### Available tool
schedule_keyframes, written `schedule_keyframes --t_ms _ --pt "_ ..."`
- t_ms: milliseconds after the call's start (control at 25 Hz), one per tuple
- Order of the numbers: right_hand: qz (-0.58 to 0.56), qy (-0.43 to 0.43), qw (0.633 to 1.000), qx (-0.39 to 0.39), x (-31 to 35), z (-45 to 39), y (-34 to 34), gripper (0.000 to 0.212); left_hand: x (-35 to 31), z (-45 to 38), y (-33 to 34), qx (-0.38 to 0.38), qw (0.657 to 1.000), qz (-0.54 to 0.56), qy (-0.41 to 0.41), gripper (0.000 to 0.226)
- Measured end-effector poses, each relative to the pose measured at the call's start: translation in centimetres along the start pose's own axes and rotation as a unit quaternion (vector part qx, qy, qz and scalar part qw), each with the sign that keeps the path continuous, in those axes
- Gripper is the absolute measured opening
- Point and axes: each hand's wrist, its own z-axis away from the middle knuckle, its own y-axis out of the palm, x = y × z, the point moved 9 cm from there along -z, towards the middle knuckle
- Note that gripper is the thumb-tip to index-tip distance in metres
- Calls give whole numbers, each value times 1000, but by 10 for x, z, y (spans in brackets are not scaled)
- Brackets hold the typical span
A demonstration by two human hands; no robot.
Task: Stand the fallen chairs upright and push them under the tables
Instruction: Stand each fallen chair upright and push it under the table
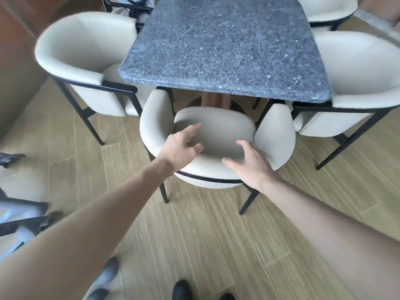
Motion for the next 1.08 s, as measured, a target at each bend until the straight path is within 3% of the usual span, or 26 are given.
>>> schedule_keyframes --t_ms 240,440,560,880,1080 --pt "-243 -49 969 -9 60 52 -33 54 -30 86 -26 -125 969 211 -1 52" --pt "-361 -72 929 42 106 95 -53 45 -54 148 -64 -231 944 237 -10 44" --pt "-385 -84 914 94 140 121 -54 34 -69 188 -85 -283 917 279 -20 44" --pt "-389 -140 884 218 248 182 -15 31 -63 287 -160 -401 872 280 -26 49" --pt "-394 -189 870 229 321 193 16 33 -30 329 -221 -418 860 291 -31 56"
